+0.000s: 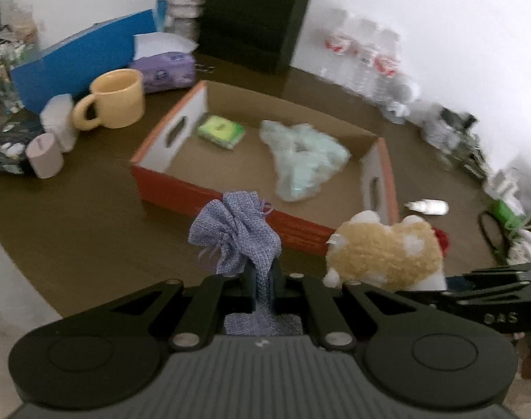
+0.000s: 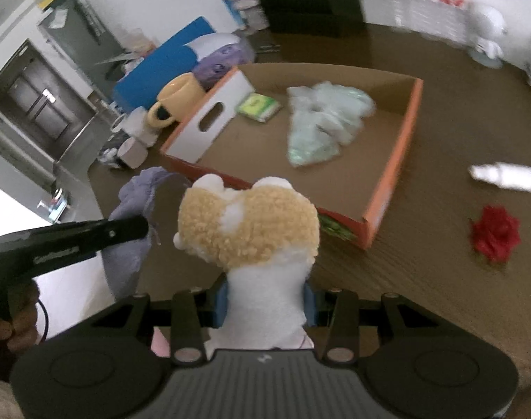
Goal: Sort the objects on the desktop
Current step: 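Carry the plush dog with the right tool while the left tool carries the pouch over the box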
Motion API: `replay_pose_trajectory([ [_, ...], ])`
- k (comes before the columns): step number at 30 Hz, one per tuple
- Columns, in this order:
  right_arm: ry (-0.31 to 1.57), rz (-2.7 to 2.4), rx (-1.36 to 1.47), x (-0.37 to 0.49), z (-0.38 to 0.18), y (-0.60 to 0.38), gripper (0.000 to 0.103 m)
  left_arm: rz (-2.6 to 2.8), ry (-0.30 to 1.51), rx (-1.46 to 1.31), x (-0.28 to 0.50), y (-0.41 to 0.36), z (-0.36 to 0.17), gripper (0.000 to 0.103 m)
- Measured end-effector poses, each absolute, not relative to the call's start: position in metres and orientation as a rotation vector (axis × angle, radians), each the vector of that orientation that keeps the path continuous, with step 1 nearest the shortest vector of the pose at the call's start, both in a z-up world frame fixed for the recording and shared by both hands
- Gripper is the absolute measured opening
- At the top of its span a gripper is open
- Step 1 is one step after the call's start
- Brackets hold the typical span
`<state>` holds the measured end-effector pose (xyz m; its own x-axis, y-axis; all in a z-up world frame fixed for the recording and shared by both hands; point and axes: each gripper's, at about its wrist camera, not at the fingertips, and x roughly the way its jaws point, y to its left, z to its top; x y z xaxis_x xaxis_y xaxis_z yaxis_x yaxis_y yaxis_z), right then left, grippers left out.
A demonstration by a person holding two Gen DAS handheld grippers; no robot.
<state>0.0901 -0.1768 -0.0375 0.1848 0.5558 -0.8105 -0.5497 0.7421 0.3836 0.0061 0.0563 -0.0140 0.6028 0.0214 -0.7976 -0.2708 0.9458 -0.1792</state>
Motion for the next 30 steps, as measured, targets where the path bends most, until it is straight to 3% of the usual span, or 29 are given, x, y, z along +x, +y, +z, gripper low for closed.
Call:
replay_pose_trajectory([
  [14, 1.05, 0.753, 0.019, 0.118, -0.012, -0.136, 0.04, 0.141, 0.795, -0.232, 0.049, 0.098, 0.015, 0.006],
  [30, 1.02, 0.523, 0.08, 0.193, -0.023, -0.132, 0.04, 0.001, 0.826, -0.164, 0.148, 0.102, -0.002, 0.006],
])
